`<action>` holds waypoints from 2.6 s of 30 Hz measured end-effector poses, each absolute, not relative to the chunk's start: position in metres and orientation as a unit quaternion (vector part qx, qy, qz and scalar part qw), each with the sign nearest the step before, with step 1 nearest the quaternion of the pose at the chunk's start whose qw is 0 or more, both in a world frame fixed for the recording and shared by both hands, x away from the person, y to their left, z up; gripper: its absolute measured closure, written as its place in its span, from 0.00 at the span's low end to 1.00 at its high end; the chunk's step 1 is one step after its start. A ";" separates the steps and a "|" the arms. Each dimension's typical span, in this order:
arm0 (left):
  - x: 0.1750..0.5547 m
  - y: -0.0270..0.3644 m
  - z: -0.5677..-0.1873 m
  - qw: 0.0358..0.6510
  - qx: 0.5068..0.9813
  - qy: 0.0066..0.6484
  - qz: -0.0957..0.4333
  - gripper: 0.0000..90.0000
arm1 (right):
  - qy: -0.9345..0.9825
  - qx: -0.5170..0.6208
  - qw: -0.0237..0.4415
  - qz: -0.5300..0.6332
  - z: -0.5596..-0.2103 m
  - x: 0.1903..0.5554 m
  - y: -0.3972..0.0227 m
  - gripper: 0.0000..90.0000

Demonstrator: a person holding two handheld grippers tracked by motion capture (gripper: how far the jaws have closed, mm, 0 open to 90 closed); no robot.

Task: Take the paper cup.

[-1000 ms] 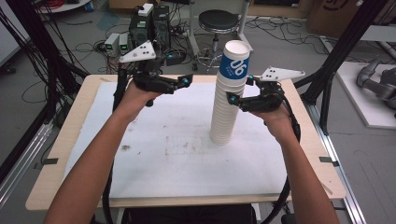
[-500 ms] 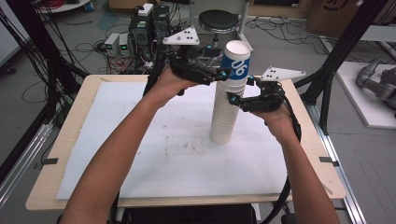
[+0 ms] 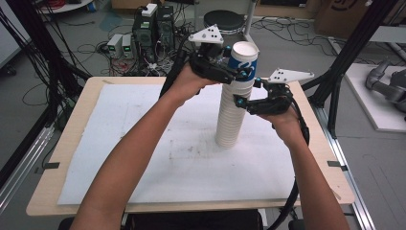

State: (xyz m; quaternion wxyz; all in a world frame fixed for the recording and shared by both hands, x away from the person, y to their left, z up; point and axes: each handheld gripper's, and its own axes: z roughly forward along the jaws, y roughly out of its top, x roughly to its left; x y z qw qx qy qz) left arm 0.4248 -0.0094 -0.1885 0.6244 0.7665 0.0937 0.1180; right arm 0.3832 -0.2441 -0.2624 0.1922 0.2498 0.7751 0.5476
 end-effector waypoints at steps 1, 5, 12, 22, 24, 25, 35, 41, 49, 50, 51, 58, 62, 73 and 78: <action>0.425 -0.009 -0.188 0.624 0.766 0.094 0.118 0.26 | 0.775 0.250 0.192 0.548 -0.262 0.383 -0.244 0.18; 0.425 -0.007 -0.184 0.638 0.755 0.096 0.117 0.27 | 0.775 0.249 0.191 0.549 -0.263 0.383 -0.244 0.18; 0.419 0.007 -0.150 0.689 0.707 0.101 0.125 0.29 | 0.775 0.249 0.192 0.548 -0.263 0.384 -0.244 0.18; 0.400 0.035 -0.128 0.709 0.683 0.098 0.145 0.29 | 0.780 0.248 0.203 0.537 -0.264 0.381 -0.244 0.17; 0.395 0.046 -0.132 0.702 0.688 0.100 0.154 0.29 | 0.783 0.252 0.199 0.532 -0.265 0.379 -0.245 0.17; 0.395 0.046 -0.132 0.702 0.688 0.100 0.154 0.29 | 0.783 0.252 0.199 0.532 -0.265 0.379 -0.245 0.17; 0.389 0.098 -0.180 0.694 0.689 0.145 0.153 0.29 | 0.795 0.249 0.199 0.516 -0.279 0.361 -0.267 0.17; 0.386 0.120 -0.219 0.678 0.700 0.165 0.151 0.29 | 0.789 0.266 0.201 0.517 -0.295 0.354 -0.285 0.17; 0.378 0.140 -0.270 0.667 0.706 0.182 0.156 0.29 | 0.783 0.283 0.209 0.513 -0.321 0.342 -0.300 0.17; 0.377 0.141 -0.274 0.664 0.708 0.184 0.156 0.29 | 0.778 0.287 0.213 0.517 -0.328 0.339 -0.303 0.17; 0.376 0.143 -0.278 0.665 0.706 0.186 0.157 0.29 | 0.778 0.287 0.213 0.517 -0.328 0.339 -0.303 0.17; 0.373 0.144 -0.301 0.651 0.718 0.193 0.152 0.29 | 0.760 0.310 0.208 0.532 -0.351 0.331 -0.300 0.17; 0.366 0.142 -0.313 0.646 0.722 0.198 0.150 0.29 | 0.766 0.301 0.200 0.532 -0.355 0.327 -0.293 0.17; 0.362 0.136 -0.347 0.639 0.727 0.214 0.131 0.29 | 0.777 0.269 0.193 0.536 -0.356 0.322 -0.272 0.17; 0.357 0.126 -0.354 0.635 0.733 0.212 0.123 0.29 | 0.779 0.258 0.180 0.542 -0.359 0.318 -0.263 0.17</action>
